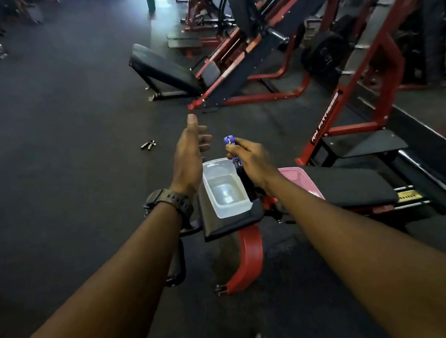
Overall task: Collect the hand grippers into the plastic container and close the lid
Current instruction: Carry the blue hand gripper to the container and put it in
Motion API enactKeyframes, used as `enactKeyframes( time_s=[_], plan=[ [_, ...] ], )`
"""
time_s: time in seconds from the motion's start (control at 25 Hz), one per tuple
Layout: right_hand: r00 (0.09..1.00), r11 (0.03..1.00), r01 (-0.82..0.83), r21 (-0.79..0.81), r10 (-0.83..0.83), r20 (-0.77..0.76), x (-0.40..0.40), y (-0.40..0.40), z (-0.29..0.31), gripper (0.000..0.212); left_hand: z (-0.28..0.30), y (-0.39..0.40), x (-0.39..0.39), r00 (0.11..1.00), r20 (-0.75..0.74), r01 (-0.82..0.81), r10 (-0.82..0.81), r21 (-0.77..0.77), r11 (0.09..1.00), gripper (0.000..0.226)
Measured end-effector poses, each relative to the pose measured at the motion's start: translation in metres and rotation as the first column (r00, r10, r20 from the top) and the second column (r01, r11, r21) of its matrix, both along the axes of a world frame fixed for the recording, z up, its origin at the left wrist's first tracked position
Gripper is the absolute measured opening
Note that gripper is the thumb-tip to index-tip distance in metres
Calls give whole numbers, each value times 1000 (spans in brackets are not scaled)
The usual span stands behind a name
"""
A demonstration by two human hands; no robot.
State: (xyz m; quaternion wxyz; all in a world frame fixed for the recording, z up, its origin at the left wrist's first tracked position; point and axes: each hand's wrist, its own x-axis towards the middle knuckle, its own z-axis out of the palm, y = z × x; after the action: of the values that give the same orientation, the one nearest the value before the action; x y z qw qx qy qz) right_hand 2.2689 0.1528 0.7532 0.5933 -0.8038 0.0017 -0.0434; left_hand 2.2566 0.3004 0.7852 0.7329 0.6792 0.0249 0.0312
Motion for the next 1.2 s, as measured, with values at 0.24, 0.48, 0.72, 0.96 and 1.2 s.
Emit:
enactKeyframes(
  time_s=[0.24,0.48,0.72,0.96,1.2],
  plan=[
    [989,935,-144,-324,146,-19,137,-31,-81,24,-64,-12,126,990,-122,-59,63,37,998,65],
    [904,548,-354,-757,407,-129,254,-47,-188,47,-132,-20,235,965,-227,-125,132,46,991,72],
    [772,13,-458,-889,501,-391,315,-38,-320,62,-220,-12,315,945,-296,-130,140,56,990,67],
    [794,15,-482,-876,430,-430,339,-18,-383,62,-286,1,327,919,-369,-110,140,100,989,64],
    [855,337,-501,-797,338,-394,346,-13,-371,58,-287,6,337,916,-365,-146,168,86,986,65]
  ],
)
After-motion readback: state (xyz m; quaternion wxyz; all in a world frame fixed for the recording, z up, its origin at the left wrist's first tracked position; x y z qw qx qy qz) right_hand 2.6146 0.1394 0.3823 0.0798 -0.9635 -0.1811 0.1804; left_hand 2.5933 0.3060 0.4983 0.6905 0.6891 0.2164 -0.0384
